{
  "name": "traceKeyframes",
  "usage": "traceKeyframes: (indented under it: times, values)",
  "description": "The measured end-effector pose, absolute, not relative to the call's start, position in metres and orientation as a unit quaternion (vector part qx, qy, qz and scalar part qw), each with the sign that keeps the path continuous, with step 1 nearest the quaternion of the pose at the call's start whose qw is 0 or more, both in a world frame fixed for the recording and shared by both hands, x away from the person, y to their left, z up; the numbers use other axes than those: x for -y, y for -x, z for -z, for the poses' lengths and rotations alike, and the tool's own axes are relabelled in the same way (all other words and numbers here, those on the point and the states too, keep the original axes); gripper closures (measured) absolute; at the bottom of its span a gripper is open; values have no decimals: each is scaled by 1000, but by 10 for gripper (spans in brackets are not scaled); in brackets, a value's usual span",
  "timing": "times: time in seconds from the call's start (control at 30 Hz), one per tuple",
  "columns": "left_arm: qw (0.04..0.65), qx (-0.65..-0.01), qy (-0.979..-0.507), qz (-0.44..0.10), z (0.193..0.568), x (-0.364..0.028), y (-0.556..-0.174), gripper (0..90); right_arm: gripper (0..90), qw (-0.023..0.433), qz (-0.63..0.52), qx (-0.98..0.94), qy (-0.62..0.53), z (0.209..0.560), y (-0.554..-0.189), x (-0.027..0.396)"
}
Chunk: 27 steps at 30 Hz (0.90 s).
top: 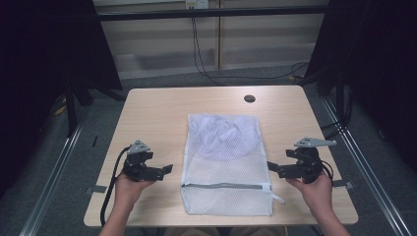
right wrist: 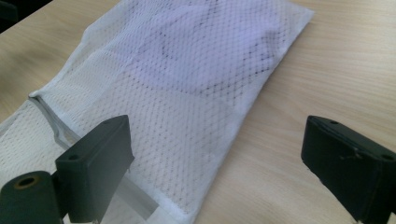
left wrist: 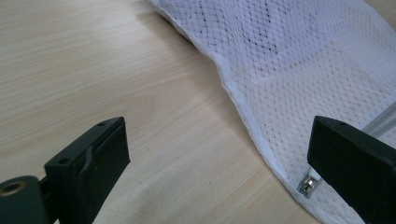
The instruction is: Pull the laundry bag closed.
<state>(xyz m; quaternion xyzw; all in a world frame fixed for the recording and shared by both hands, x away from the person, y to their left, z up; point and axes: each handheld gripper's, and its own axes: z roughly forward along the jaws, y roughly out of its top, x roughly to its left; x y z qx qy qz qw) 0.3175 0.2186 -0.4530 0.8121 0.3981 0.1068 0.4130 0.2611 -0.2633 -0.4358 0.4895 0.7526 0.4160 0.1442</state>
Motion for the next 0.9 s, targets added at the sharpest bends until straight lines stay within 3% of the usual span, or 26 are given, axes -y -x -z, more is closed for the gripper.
traceKeyframes:
  times: [0.9]
  values:
    - [420,-393,-814,-79,451,-220,-310,67,132,69,-413,-785,-457,432,-270,181]
